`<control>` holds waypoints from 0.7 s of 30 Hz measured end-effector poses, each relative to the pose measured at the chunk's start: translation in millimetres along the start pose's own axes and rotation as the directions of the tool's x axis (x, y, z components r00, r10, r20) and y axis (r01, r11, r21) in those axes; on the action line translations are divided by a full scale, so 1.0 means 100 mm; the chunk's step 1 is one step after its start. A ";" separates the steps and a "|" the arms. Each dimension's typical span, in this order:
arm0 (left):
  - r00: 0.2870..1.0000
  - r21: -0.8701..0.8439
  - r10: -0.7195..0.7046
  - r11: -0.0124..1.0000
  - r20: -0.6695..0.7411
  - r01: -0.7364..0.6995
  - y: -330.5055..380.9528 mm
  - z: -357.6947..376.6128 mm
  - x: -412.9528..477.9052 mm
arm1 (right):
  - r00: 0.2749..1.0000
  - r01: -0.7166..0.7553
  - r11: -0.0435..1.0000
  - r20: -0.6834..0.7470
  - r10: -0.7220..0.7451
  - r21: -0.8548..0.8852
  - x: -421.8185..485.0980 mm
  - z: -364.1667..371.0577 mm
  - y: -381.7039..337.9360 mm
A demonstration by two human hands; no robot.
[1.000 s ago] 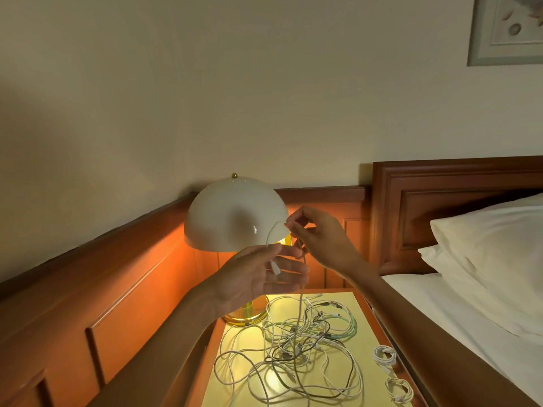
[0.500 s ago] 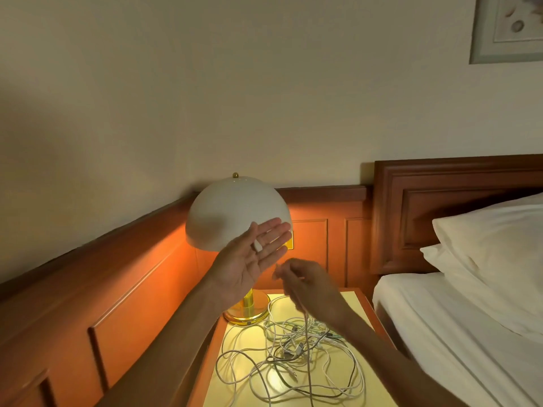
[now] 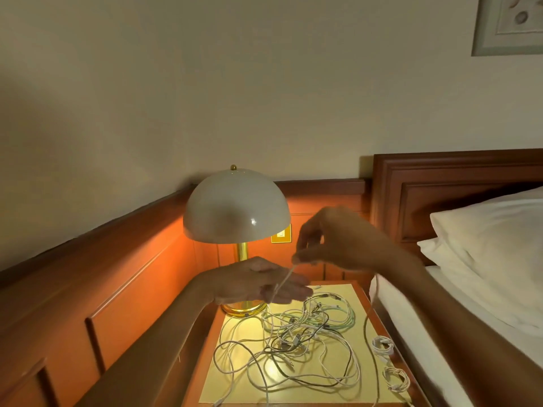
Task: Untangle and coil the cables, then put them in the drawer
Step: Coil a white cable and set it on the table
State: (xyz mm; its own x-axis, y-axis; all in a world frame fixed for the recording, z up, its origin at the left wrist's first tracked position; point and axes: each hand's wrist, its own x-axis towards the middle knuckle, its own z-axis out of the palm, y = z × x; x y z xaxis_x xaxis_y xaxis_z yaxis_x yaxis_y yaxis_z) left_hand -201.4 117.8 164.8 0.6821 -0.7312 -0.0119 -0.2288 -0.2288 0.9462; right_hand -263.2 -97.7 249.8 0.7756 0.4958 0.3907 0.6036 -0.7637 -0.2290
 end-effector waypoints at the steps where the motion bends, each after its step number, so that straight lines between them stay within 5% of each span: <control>1: 0.999 -0.095 0.013 0.995 0.045 -0.009 0.02 0.02 -0.03 | 0.998 0.049 0.996 0.023 -0.051 0.078 0.06 -0.09 0.00; 4: 0.990 -0.344 0.122 0.935 0.076 -0.089 0.11 0.06 -0.18 | 0.995 0.103 0.951 -0.026 -0.100 0.293 0.25 -0.14 0.10; 8: 0.981 -0.385 0.167 0.916 0.102 -0.116 0.20 0.15 -0.30 | 0.995 0.094 0.843 -0.021 -0.099 0.530 0.37 0.19 0.24; 12: 0.946 -0.564 0.203 0.763 -0.253 -0.315 0.23 0.21 -0.24 | 0.985 -0.012 0.521 -0.081 0.155 0.854 0.28 0.73 0.32; 15: 0.895 -0.636 0.201 0.643 -0.398 -0.427 0.20 0.22 -0.06 | 0.956 -0.067 0.391 -0.053 0.288 0.918 0.12 1.19 0.24; 18: 0.837 -0.617 0.198 0.594 -0.510 -0.516 0.08 0.18 0.10 | 0.945 -0.149 0.409 0.007 0.328 0.900 -0.04 1.38 0.09; 21: 0.753 -0.470 0.184 0.681 -0.632 -0.561 -0.04 0.13 0.18 | 0.952 -0.187 0.661 -0.033 0.305 0.727 -0.13 1.34 0.02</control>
State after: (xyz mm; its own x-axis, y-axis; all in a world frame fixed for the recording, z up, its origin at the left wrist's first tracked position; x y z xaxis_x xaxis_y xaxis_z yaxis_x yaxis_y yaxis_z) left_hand -196.8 96.9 157.1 0.9104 -0.1864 0.3695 -0.2120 0.5568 0.8032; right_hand -247.0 -49.8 124.7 0.9161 0.2256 0.3314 0.3886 -0.2971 -0.8722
